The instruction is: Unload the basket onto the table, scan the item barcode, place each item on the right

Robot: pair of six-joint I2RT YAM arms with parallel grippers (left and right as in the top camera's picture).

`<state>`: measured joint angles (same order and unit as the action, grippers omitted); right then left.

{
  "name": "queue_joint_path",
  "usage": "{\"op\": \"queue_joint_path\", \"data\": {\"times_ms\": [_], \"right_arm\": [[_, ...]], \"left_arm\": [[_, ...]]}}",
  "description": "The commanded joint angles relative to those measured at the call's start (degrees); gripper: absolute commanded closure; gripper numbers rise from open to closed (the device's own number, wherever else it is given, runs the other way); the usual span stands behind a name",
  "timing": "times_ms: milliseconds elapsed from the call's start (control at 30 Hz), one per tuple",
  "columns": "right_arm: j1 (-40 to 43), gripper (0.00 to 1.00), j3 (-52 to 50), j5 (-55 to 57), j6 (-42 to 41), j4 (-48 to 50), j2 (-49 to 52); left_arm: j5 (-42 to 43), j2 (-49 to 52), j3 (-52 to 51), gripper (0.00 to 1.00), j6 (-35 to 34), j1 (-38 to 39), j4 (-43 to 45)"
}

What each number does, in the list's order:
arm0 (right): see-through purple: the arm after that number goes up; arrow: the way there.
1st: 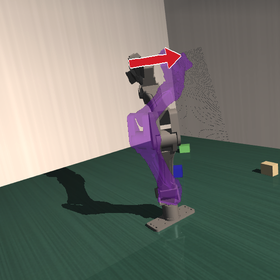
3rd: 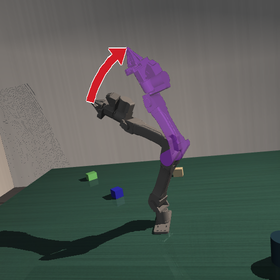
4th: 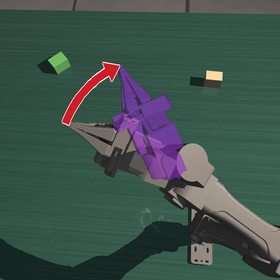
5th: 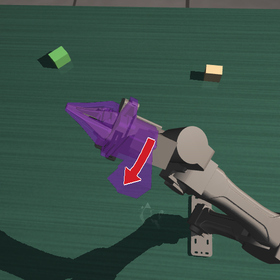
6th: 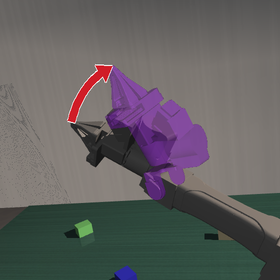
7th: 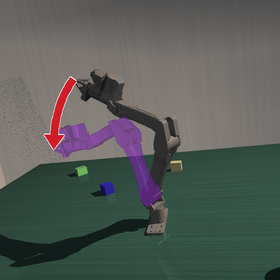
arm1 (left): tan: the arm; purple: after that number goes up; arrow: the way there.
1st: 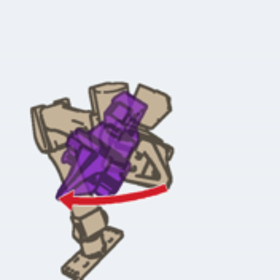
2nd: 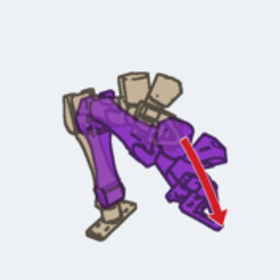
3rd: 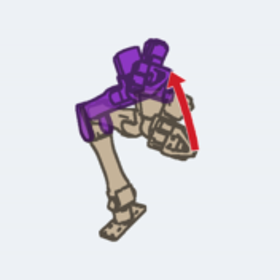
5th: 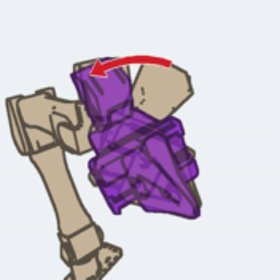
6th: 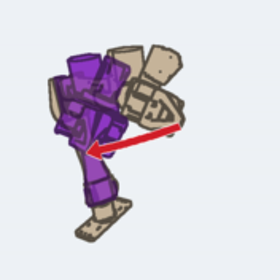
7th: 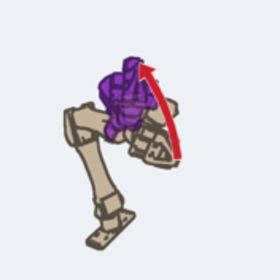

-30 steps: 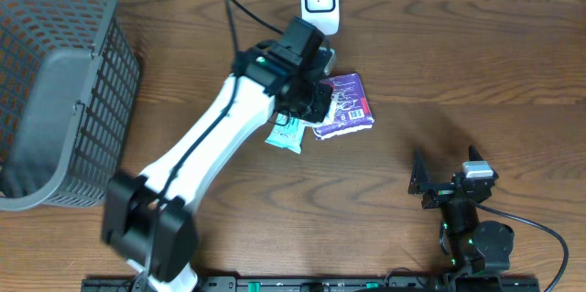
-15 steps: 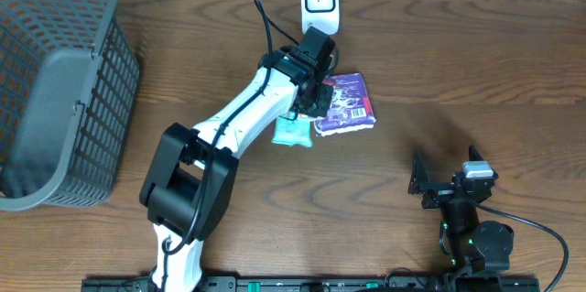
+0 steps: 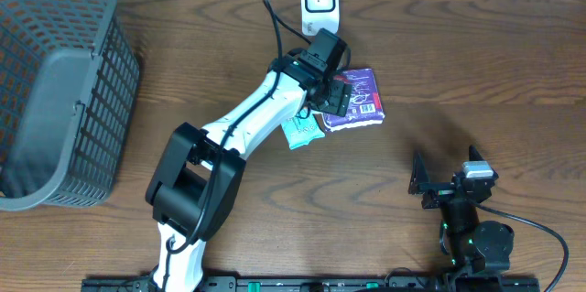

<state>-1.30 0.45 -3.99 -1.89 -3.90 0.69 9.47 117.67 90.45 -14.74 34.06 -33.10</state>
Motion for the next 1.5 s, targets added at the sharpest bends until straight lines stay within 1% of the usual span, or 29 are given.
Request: {"op": "queue_joint_path", "data": {"times_ms": [0,100,133,267,467,500,633,900,1133,1467], "right_arm": [[0.24,0.01,-0.13,0.48,0.24,-0.17,-0.31],[0.24,0.01,-0.13,0.48,0.24,-0.17,-0.31],[0.24,0.01,-0.13,0.48,0.24,-0.17,-0.31],[0.24,0.01,-0.13,0.48,0.24,-0.17,-0.31],[0.24,0.01,-0.13,0.48,0.24,-0.17,-0.31],[0.24,0.01,-0.13,0.48,0.24,-0.17,-0.31],[0.24,0.01,-0.13,0.48,0.24,-0.17,-0.31],[0.24,0.01,-0.13,0.48,0.24,-0.17,-0.31],[0.24,0.01,-0.13,0.48,0.24,-0.17,-0.31],[0.24,0.01,-0.13,0.48,0.24,-0.17,-0.31]], "left_arm": [[-0.59,-3.58,1.29,0.16,0.09,-2.08,0.0],[-0.57,-6.51,1.29,0.16,0.07,-3.89,-0.94],[-0.55,-7.54,1.29,0.11,0.07,-4.46,-1.53],[-0.57,-12.61,1.29,0.03,0.04,-6.86,-3.78],[-0.59,-21.75,1.29,0.0,0.04,-11.43,-4.37],[-0.83,-23.3,1.29,0.02,0.04,-12.55,-4.85],[-5.14,-27.19,1.29,0.02,-0.66,-16.44,-9.35],[-5.92,-28.04,0.72,0.02,-0.76,-22.03,-23.74],[-5.88,-28.04,-0.15,0.02,-0.79,-22.62,-32.39],[-5.9,-28.04,-0.15,0.02,-0.76,-22.64,-33.33]]}}
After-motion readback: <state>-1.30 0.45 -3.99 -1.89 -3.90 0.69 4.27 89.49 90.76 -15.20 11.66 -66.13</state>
